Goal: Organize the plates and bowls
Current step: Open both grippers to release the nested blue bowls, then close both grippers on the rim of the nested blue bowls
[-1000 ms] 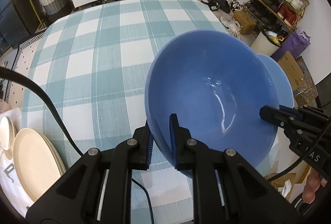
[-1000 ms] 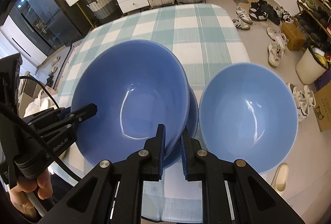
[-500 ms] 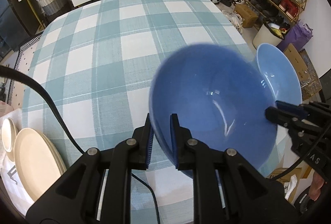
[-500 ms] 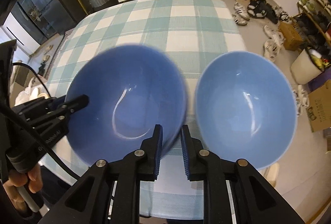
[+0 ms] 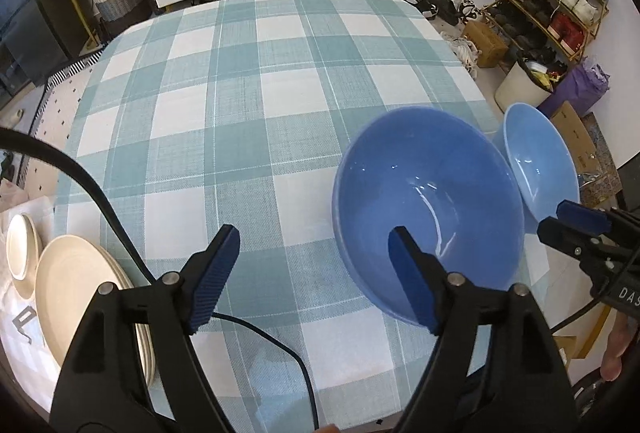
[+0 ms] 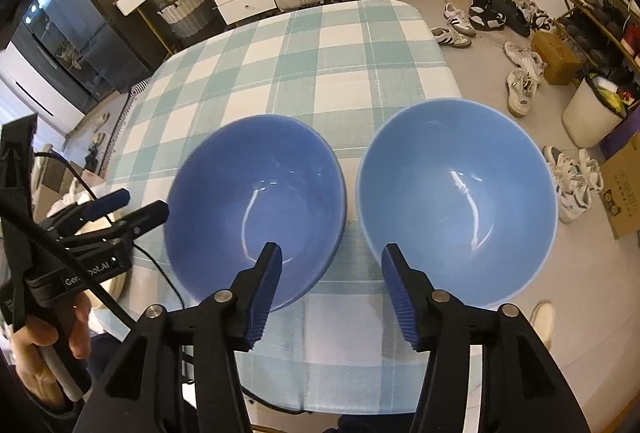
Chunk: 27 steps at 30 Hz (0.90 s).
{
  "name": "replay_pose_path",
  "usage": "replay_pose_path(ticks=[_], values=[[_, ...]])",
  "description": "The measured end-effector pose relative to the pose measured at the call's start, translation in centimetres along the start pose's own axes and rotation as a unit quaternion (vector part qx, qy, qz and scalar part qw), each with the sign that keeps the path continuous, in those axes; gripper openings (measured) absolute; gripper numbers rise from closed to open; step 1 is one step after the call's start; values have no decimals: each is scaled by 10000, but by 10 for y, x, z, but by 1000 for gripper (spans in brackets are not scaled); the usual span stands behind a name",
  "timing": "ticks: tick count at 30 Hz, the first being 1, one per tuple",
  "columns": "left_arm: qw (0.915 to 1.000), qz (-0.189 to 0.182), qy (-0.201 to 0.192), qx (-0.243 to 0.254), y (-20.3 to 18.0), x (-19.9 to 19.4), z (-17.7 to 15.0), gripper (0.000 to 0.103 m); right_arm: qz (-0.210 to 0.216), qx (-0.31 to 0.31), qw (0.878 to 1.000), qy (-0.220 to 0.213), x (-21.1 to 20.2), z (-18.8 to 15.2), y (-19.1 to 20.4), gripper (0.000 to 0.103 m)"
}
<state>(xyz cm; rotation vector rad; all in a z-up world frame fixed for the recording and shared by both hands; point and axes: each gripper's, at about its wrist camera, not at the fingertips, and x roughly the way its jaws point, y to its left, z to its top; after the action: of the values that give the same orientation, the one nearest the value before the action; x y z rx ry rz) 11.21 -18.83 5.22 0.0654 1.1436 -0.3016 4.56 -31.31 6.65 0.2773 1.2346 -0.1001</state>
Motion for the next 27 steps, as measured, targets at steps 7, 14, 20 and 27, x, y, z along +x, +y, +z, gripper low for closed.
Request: replay_pose_path(ticks=[7,14,20,27], values=[[9999,-46,79,-80,1,2,-6,80,349,185,9992,104,0,-7,0,66],[9997,-120,120,-173,-1,11,-10,80,472,361,9981,179,10,-14,-2,67],[9997,-157,119,-139,-7,15,-9,80,469,483,9975,220,22,-15,-3,67],[9997,-187,122,-141,-12,23,-5,77,503,442,9974,265,34,-10,3,67]])
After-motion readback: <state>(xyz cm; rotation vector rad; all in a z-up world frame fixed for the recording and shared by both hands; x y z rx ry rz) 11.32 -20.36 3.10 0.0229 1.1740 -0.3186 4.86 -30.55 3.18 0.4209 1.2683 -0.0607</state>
